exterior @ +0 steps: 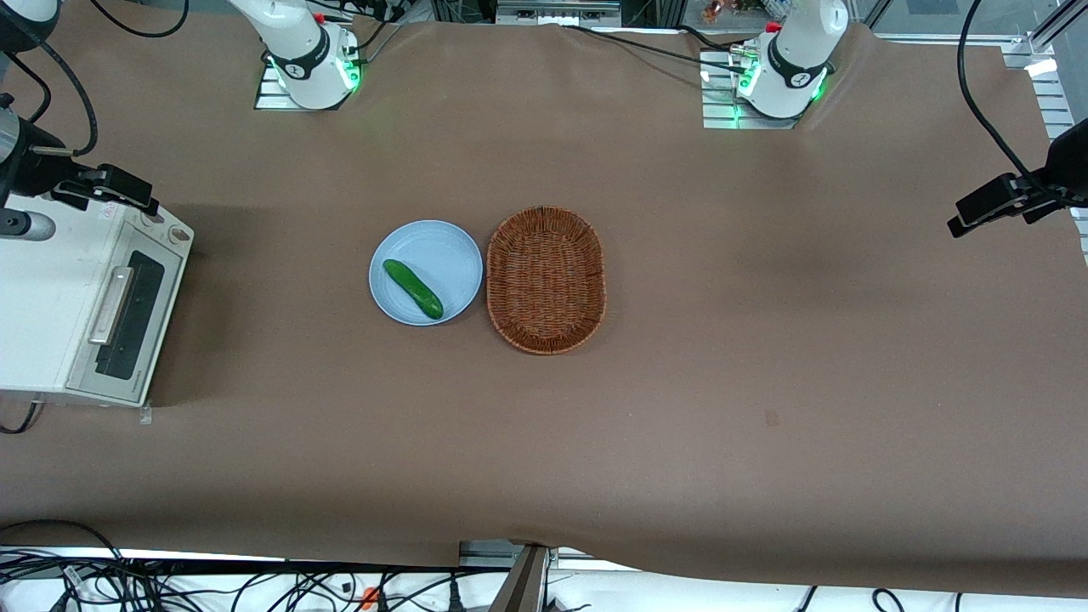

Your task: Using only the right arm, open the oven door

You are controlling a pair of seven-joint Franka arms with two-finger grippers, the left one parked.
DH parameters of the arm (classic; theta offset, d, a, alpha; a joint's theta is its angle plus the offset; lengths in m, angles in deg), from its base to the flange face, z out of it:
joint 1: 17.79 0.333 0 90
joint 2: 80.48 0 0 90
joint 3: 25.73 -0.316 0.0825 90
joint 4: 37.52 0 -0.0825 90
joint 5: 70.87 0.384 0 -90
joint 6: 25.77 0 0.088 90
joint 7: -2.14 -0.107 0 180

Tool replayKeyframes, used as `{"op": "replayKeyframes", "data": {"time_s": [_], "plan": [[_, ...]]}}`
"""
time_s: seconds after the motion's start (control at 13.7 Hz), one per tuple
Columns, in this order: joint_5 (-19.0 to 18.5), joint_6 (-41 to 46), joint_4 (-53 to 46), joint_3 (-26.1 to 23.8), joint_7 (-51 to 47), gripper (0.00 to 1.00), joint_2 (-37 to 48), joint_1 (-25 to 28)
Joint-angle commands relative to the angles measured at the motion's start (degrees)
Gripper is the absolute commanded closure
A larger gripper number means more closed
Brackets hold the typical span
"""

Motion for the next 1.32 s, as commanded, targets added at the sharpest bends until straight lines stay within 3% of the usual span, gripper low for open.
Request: {"op": "replayKeyframes", "data": {"time_s": [0.0,0.88,1.24], "plan": [[-0.5,-2.8,3.6,-0.1,0.9,0.0,2.6,-0.3],[-1.2,-1.9,1.5,-0.3,0.6,0.0,-0.4,0.1],[-0.6,3.8,1.1,-0.2,1.2,0.0,-1.2,-0.1]]}}
